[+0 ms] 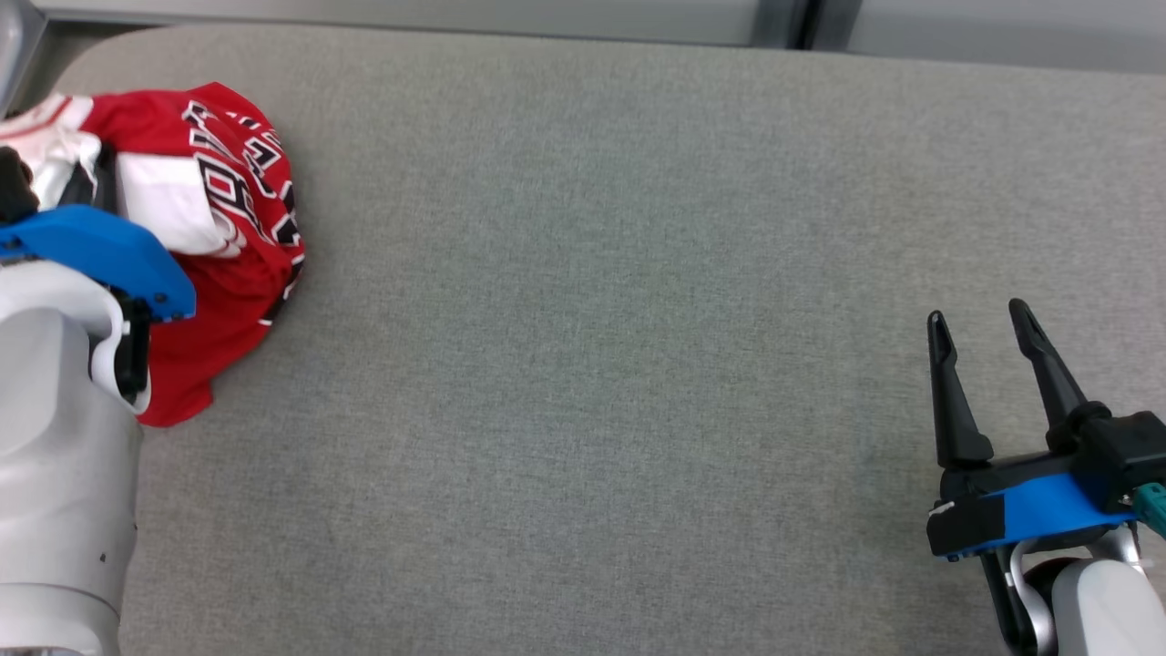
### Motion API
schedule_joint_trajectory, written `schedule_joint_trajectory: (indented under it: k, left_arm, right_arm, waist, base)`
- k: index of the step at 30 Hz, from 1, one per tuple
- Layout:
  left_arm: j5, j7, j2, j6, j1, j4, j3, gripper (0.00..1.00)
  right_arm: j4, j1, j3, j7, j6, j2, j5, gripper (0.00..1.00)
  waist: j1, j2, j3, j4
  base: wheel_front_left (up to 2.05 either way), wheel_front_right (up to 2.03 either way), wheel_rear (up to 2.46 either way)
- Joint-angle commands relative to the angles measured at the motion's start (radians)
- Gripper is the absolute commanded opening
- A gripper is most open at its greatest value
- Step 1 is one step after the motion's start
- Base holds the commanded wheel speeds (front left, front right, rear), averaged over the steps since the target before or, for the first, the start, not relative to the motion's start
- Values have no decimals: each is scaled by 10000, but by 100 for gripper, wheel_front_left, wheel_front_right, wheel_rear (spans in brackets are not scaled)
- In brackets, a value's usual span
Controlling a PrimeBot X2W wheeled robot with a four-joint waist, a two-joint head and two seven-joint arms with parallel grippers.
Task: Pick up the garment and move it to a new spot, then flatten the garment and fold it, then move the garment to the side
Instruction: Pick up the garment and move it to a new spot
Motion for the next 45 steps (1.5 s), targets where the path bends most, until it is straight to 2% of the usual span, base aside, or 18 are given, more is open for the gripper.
schedule_joint_trajectory:
  k: [1, 9, 13, 19, 28, 32, 45]
  left_arm:
    - [98, -196, 15, -3, -252, -163, -64, 0]
    - [429, -794, 63, -114, -845, -1378, -613, 0]
    - [435, -793, -167, -188, -1115, -2357, -923, 0]
    - [347, -376, -491, -212, -1377, -3733, -1341, 0]
    - [182, 611, -1329, -268, -1284, -6075, -2438, 0]
    - [94, 870, -1591, -280, -673, -6391, -2933, 0]
    - [-79, 596, -2010, -259, 1962, -5320, -4022, 0]
  right_arm:
    - [106, 73, 0, -112, 20, 31, 60, 100]
    - [747, 249, 98, -451, 20, 184, 339, 100]
    - [958, 345, 108, -595, 20, 210, 491, 100]
    - [1228, 412, 258, -779, 20, 217, 902, 100]
    - [1733, 174, 629, -1107, 20, 214, 1549, 100]
    - [1901, 16, 758, -1199, 20, 214, 1778, 100]
    - [2057, -22, 907, -1268, 20, 214, 1934, 100]
  waist:
    - [0, 0, -284, -188]
    - [0, 0, -1082, -715]
    - [0, 0, -1330, -1122]
    - [0, 0, -1511, -1832]
    - [0, 0, -1333, -3445]
    - [0, 0, -1154, -3957]
    - [0, 0, -1101, -4266]
  base:
    - [0, 0, 0]
    - [0, 0, 0]
    - [0, 0, 0]
    - [0, 0, 0]
    - [0, 0, 0]
    - [0, 0, 0]
    - [0, 0, 0]
